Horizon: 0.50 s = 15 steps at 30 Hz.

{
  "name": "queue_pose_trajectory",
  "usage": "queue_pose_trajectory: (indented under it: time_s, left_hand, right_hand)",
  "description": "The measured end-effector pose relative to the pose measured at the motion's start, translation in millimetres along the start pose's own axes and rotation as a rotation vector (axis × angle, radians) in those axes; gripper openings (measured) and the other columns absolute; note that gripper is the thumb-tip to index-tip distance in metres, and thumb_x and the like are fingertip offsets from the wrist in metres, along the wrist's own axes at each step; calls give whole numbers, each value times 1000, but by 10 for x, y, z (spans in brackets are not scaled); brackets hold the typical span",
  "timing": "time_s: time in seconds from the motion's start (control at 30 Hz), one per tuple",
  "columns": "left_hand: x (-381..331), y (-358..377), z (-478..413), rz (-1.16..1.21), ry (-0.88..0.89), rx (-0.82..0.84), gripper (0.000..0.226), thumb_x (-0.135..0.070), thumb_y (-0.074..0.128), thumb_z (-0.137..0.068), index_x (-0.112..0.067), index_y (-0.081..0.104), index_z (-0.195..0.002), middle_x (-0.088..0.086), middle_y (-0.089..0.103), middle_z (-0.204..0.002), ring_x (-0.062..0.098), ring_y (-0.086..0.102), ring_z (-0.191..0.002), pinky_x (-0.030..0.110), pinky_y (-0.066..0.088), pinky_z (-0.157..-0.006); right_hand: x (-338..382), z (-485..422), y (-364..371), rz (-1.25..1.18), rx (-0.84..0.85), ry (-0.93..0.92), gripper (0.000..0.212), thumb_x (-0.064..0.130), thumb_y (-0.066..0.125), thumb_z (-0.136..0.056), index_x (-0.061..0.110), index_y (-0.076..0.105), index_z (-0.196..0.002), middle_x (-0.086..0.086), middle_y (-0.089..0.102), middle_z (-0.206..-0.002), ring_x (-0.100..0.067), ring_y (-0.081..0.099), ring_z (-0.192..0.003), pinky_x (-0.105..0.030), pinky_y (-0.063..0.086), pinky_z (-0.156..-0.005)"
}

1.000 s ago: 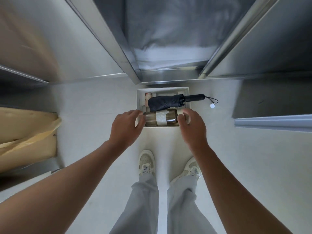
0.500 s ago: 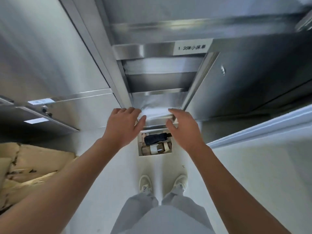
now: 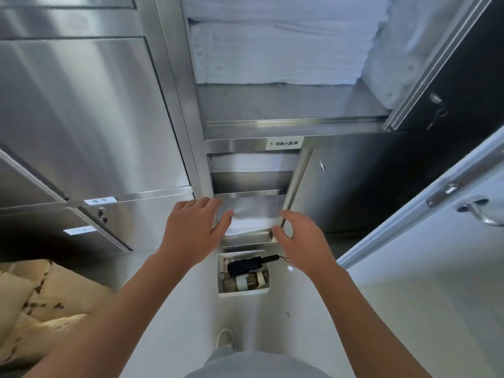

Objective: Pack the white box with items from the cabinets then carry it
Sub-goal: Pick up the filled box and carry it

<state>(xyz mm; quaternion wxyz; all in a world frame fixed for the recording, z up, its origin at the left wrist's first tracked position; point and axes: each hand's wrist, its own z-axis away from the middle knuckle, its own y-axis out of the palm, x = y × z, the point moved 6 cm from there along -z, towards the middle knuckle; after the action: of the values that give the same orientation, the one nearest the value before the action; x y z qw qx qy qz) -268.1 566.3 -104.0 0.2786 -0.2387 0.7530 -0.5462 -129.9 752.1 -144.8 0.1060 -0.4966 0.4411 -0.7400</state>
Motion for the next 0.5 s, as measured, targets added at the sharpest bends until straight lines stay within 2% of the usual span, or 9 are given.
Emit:
queue_pose_trajectory:
  time_s: [0.23, 0.5]
  left_hand:
    - [-524, -465, 662, -110, -95, -31, 57, -60, 26, -98, -22, 66, -111, -6, 72, -100, 19, 67, -86, 37, 47, -85]
    - [-1415, -970, 1544, -86, -143, -34, 57, -63, 25, -96, -27, 65, -116, -7, 70, -109, 19, 67, -92, 35, 45, -86]
  right_hand:
    - [59, 595, -452, 44, 19, -167, 48, 48, 51, -101, 33, 49, -147, 6, 55, -148, -15, 51, -134, -41, 42, -115]
    - [-167, 1562, -849, 61, 43, -297, 50, 50, 52, -101, 34, 45, -149, 7, 54, -149, -16, 52, -135, -38, 40, -114]
